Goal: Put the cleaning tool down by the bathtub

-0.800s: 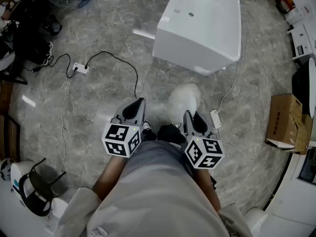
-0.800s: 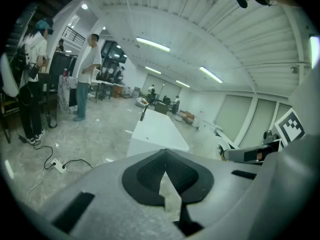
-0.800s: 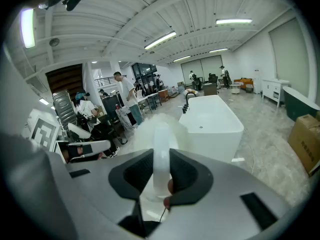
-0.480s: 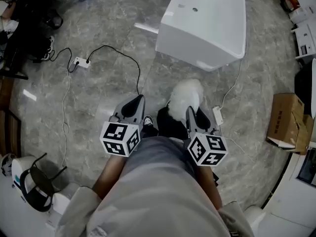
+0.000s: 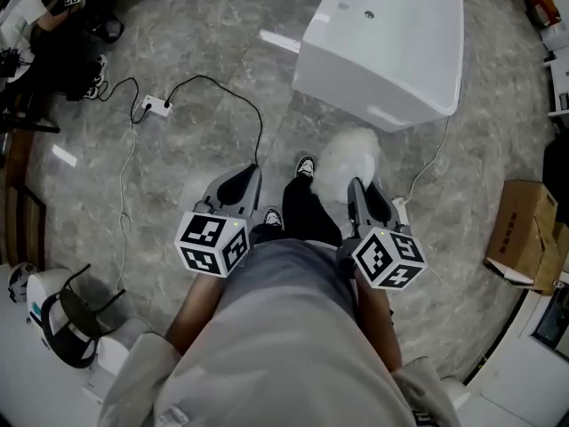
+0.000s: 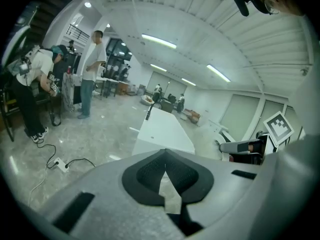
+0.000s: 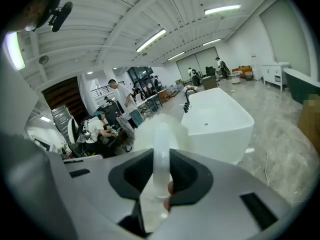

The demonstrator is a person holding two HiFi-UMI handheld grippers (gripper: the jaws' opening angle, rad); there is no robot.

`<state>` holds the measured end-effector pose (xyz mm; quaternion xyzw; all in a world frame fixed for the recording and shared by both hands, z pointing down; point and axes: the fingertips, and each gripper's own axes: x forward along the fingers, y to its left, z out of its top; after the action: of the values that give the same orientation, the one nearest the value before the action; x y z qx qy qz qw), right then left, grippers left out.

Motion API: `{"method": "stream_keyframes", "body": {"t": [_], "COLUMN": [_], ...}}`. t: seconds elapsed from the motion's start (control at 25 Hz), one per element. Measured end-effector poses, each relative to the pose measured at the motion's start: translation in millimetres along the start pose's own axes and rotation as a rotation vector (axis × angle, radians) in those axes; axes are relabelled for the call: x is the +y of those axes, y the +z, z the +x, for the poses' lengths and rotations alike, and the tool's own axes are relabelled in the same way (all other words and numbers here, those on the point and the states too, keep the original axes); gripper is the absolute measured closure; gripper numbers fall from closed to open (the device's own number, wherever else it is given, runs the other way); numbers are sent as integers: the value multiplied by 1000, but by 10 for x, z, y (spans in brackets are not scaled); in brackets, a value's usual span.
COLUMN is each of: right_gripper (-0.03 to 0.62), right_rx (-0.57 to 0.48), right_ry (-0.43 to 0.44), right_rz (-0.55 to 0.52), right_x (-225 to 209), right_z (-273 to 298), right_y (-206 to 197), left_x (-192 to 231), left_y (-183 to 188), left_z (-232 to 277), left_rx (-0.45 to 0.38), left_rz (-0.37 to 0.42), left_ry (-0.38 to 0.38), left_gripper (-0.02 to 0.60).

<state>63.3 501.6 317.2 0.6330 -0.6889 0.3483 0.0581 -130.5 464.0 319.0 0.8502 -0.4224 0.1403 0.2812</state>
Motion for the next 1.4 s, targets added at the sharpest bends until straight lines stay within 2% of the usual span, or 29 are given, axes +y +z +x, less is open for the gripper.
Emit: {"method": "stream_keyframes", "body": {"t": [0.44,0.6,0.88,1.2,1.4], "right_gripper": [508,508,508,508,508], "right_rx": [51,44,7,-26,-34], "right_ry": [32,46,70,115,125], "right_rz": [48,66,86,114,133], "right_x": [-452,-604,-958,-1219,-1306], "right_z": [887,1168,1542,1795,1851], "right_y": [660,940,1397,1699,1790], "left_x": [131,114,28,-49,-69], "left_y": [687,954,1314,1507,1506], "left_z": [913,1217,1728,2005,2093], "left_rx": [14,-11,-33,-62,-46], "left_rz": [1,-13,24,35,22], "left_ry": [11,-2,9,51,58], "left_gripper": [577,577,577,577,577]}}
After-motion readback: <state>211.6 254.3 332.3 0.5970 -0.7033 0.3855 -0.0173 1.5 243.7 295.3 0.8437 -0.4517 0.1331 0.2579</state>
